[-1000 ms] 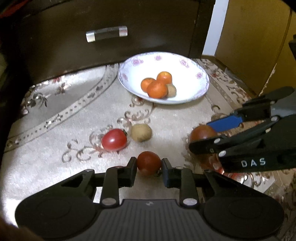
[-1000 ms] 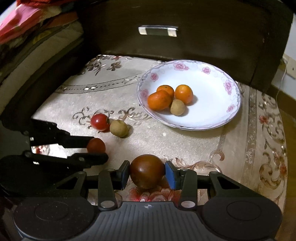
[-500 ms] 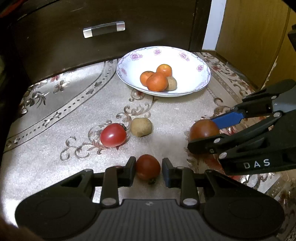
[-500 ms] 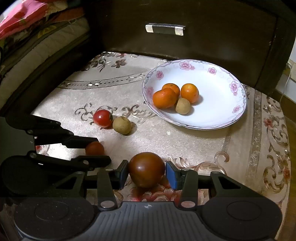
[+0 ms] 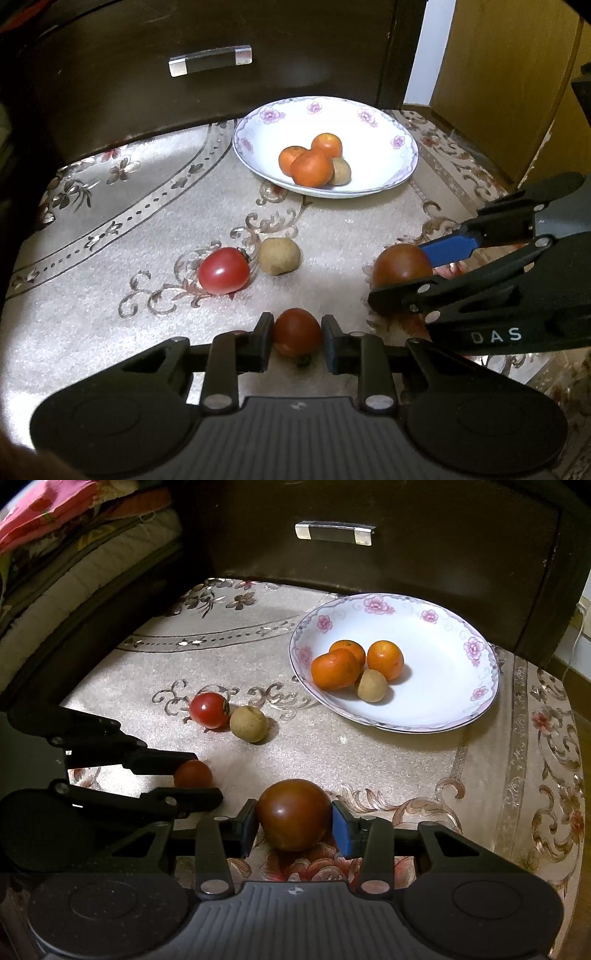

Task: Organize fruits
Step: 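Lift the dark red tomato with the right tool while the left tool lifts the red tomato, then carry both held tomatoes over the white bowl with both tools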

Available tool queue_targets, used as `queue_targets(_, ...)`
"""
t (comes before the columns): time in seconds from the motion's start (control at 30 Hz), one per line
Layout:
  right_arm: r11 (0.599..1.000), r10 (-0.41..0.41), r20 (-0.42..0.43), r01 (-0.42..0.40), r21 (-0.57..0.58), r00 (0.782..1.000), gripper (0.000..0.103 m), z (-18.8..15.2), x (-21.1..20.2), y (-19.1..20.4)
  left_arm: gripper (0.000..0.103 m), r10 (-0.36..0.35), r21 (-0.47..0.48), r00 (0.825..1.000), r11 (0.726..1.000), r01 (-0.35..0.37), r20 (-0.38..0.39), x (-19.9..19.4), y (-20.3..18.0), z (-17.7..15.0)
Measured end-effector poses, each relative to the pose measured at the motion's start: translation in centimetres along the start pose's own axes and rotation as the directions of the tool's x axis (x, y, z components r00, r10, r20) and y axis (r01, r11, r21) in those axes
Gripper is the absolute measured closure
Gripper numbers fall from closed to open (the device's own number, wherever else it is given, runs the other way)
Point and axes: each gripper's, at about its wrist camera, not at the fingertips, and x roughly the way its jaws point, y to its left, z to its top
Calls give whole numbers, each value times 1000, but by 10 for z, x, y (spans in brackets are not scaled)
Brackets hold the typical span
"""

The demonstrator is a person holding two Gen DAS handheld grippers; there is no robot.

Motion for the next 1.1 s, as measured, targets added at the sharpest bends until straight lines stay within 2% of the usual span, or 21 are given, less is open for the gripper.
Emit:
queue_targets(0.6, 1000, -16, -8, 17, 15, 1000, 66, 0, -2, -5, 69, -4, 41, 1000, 999, 4, -3, 4, -4, -6)
queue_targets(0.93, 1000, -15, -7, 15, 18, 1000, 66, -1, -2, -4, 70, -6, 10, 1000, 1000, 6, -8, 4, -1, -5)
queue_targets(1.1, 999, -36, -1, 36, 34, 999, 66, 0, -5, -9, 70, -8, -6, 1000, 1000, 8, 22, -1, 1, 2)
